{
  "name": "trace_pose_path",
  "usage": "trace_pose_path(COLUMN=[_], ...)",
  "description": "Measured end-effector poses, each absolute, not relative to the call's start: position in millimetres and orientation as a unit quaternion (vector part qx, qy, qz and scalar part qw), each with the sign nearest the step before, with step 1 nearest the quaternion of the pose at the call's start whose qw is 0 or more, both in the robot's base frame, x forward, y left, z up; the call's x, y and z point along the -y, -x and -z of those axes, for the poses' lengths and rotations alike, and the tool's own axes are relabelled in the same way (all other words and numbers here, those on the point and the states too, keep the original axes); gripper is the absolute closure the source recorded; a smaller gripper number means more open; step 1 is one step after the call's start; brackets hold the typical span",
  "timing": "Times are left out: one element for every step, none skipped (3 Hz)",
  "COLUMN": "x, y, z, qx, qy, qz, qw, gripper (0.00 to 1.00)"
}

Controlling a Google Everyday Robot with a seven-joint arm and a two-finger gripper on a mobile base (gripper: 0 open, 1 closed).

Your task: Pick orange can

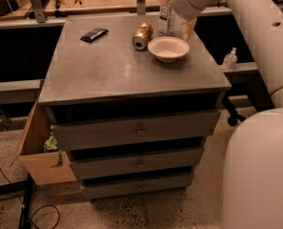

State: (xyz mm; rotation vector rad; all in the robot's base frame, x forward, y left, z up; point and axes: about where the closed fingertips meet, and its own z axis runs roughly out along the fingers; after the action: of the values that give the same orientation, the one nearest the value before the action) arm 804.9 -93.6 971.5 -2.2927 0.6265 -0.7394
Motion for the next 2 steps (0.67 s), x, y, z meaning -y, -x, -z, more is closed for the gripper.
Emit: trace_pose_path(x=[70, 52], y=[-826, -844], z=[-946, -938], qx=[-0.222, -0.177], qy=[0.883, 0.9], qz=[0.274, 0.292], qw=[0.31, 0.273], gripper=[0.0, 0.0])
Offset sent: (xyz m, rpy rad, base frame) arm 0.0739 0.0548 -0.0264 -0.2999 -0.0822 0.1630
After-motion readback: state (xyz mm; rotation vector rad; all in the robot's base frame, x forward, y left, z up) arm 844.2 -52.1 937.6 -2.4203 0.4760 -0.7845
